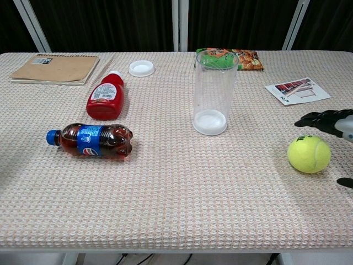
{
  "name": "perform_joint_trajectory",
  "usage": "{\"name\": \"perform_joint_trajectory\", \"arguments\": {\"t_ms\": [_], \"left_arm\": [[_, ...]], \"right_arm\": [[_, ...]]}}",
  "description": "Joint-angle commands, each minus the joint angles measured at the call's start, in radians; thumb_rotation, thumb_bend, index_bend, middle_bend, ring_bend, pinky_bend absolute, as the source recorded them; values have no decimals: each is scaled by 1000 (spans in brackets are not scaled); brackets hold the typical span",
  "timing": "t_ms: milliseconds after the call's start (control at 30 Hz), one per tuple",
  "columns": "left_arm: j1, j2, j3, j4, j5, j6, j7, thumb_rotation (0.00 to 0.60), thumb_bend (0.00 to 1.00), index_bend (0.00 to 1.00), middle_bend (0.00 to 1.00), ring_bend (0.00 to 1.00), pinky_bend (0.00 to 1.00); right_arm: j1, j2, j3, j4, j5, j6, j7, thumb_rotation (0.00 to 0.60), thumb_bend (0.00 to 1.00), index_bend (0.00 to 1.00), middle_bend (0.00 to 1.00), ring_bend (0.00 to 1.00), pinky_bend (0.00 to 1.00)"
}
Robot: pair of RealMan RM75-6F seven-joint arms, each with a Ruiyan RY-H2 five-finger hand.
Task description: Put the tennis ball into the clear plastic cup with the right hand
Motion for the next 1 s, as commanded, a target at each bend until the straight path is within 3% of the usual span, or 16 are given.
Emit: {"name": "perform_joint_trajectory", "arguments": {"t_ms": [33,167,367,500,667,867,1000], "left_arm": [[0,1,-1,3,2,4,-5,600,61,53,0,0,0],[2,4,-1,6,-1,5,-15,600,62,53,0,0,0],[2,5,-2,11,-7,4,-21,600,61,53,0,0,0],[1,10,-6,12,-18,-1,-28,600,62,53,0,0,0],[-4,10,-6,15,-22,-12,-38,600,62,53,0,0,0],[-12,5,-9,19,-33,-27,-38,600,62,53,0,0,0],[-14,1,-14,29,-52,-37,-35,600,61,53,0,0,0]], "right_arm": [[27,-51,12,31,20,-4,0,600,180,0,15,0,148],[32,-91,1,75,-39,32,46,600,200,66,101,72,285],[40,-107,-15,102,-61,48,53,600,282,486,333,371,600],[36,-96,-20,97,-84,82,65,600,316,618,457,471,686],[42,-45,8,47,-130,134,110,600,326,676,487,486,700],[92,27,120,-93,-188,214,75,600,325,681,494,486,700],[164,40,205,-182,-110,162,50,600,324,683,501,486,702]]}}
